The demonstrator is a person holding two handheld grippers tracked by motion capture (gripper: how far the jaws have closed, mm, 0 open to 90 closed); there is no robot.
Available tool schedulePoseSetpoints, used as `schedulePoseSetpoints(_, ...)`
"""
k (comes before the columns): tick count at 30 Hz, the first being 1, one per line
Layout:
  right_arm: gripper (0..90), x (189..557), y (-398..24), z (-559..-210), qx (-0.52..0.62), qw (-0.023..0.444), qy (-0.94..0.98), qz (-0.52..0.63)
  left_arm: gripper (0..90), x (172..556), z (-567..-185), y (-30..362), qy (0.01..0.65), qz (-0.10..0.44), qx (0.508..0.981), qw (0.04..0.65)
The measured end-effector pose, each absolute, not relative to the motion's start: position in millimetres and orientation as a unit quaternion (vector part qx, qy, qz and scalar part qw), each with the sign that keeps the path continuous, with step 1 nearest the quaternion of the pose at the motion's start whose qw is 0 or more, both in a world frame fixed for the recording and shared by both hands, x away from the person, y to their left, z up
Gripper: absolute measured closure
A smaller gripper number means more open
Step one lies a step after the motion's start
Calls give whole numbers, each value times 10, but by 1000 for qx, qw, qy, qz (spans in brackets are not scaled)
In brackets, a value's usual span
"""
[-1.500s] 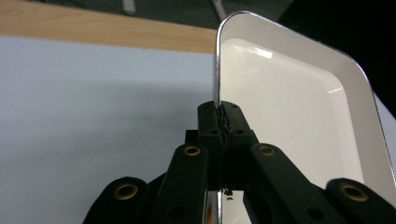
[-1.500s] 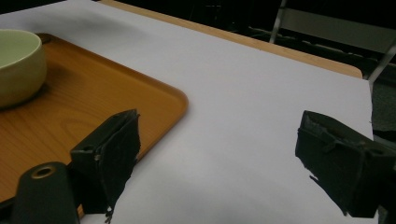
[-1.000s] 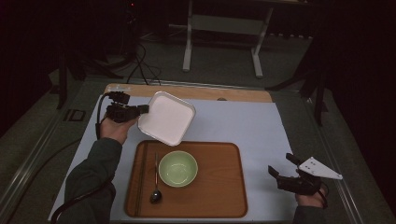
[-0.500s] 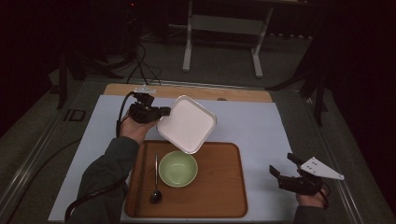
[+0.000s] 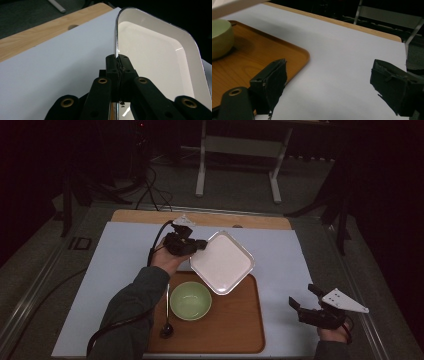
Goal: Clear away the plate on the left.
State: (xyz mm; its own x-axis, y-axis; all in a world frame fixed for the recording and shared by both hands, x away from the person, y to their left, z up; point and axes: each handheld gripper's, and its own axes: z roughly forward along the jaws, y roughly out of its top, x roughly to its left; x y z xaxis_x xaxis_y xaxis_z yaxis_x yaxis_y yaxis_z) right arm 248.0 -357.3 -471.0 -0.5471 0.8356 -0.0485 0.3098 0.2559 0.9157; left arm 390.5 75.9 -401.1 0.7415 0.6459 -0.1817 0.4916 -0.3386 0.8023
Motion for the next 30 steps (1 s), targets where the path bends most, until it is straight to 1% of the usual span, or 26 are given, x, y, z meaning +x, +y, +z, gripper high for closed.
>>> schedulePoseSetpoints(7,137,2470,-3581,-4706,387,280,740,473,893,3874,-4069,517,319,80,833,445)
schedulePoseSetpoints(18,137,2468,-3589,-4703,390,282,738,473,893,3790,-4161,240,279,71,858,425)
schedulePoseSetpoints(30,137,2455,-3611,-4696,393,287,732,477,892,3662,-4302,-37,234,59,892,383)
